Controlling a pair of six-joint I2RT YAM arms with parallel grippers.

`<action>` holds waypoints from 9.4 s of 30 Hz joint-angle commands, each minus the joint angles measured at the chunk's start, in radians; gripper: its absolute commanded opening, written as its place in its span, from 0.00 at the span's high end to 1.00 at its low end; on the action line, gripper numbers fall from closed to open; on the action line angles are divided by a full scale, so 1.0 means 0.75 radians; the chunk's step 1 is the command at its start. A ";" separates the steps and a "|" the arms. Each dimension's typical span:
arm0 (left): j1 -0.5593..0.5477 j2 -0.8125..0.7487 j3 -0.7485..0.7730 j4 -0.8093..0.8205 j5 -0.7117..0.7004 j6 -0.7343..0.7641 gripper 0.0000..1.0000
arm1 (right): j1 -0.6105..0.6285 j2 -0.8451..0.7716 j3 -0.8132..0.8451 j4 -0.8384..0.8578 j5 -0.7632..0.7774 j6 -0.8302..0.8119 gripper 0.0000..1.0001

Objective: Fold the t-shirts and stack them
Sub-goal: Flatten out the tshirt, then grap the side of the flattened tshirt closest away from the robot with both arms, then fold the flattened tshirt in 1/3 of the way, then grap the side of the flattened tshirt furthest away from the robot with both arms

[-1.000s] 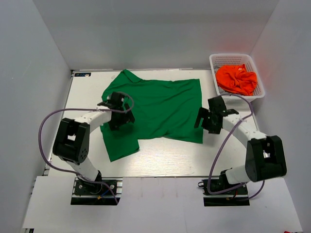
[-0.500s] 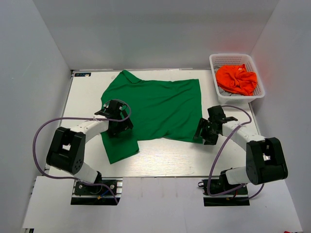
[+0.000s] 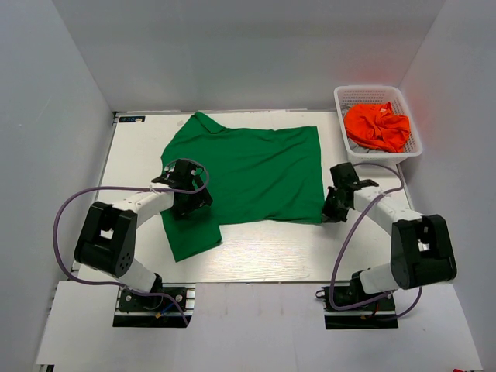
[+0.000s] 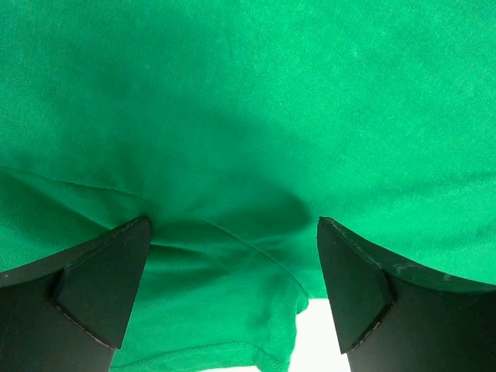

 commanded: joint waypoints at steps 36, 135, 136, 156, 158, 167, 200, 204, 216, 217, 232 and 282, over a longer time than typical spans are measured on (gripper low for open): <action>0.012 -0.518 -0.209 -0.808 0.068 -0.369 0.01 | -0.011 -0.318 0.001 0.032 0.072 -0.140 0.10; 0.174 0.815 1.404 -0.294 -0.483 0.109 0.00 | -0.087 0.576 0.927 0.151 0.045 -0.261 0.36; 0.174 0.847 1.534 -0.371 -0.483 0.110 0.00 | -0.089 0.562 0.935 0.144 0.031 -0.275 0.36; 0.174 0.396 0.449 -0.095 -0.295 -0.046 0.00 | -0.021 0.453 0.387 0.406 -0.325 -0.226 0.10; 0.174 0.408 0.387 -0.143 -0.325 -0.078 0.00 | -0.021 0.435 0.312 0.400 -0.315 -0.226 0.10; 0.174 0.140 -0.074 -0.249 -0.320 -0.227 0.00 | -0.013 0.190 -0.030 0.376 -0.344 -0.198 0.10; 0.082 -0.052 -0.019 0.448 0.155 0.073 0.00 | 0.010 -0.154 -0.067 0.361 -0.507 -0.292 0.10; 0.082 0.107 0.110 0.393 0.122 0.104 0.00 | 0.010 -0.126 -0.049 0.341 -0.462 -0.290 0.10; 0.070 0.285 0.439 0.426 0.054 0.345 0.00 | 0.016 -0.064 0.121 0.312 -0.346 -0.304 0.10; 0.070 0.285 0.462 0.400 -0.004 0.345 0.00 | 0.016 -0.034 0.151 0.316 -0.313 -0.304 0.10; 0.260 0.870 1.353 -0.079 -0.297 0.333 0.00 | 0.008 0.465 0.802 0.306 -0.045 -0.365 0.10; 0.284 1.169 1.599 -0.110 -0.060 0.458 0.71 | -0.013 1.060 1.399 0.165 0.219 -0.296 0.10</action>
